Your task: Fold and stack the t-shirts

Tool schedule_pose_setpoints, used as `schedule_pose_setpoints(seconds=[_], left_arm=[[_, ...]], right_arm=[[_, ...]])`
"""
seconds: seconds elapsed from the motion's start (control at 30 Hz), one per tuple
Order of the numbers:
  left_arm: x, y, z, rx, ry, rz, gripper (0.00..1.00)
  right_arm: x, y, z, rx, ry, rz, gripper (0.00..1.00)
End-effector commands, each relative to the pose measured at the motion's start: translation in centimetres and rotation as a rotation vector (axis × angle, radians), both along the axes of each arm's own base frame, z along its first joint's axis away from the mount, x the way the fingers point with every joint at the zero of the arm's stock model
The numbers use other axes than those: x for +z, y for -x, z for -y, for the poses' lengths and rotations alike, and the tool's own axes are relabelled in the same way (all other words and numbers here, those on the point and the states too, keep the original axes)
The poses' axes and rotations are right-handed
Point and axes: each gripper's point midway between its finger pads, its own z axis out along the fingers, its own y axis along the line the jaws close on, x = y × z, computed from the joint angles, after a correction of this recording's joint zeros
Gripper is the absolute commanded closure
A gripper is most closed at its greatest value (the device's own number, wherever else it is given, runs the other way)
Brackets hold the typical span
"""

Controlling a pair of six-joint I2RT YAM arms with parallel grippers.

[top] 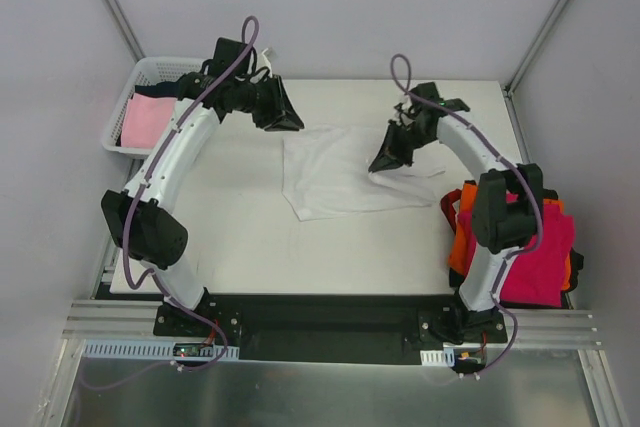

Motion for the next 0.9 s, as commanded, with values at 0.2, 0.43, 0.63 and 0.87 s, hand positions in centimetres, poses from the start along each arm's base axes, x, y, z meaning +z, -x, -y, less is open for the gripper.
schedule_pose_setpoints(seconds=[0.2,0.43,0.63,0.87], left_arm=[[-6.7,2.0,-2.0,-0.012,-0.115,-0.098,0.84],[-8.8,2.4,-1.9,-0.027,-0.12,-0.16,0.85],[-11.2,1.3,-1.2,-0.043,-0.114,-0.194,0.85],[-18.9,-0.3,1.2,-0.076,-0.034,-0.368,0.83]], right_arm=[[-1.5,2.0,0.1,0.005,0.183,-0.001,0.99],[2.2,-0.5,5.1,-0.176,0.259,0.067,0.99],[3.1,0.5,8.2,-0.321,0.378,0.06,0.99],[2.4,3.1,9.4,-0.395,0.415,-0.001,0.99]])
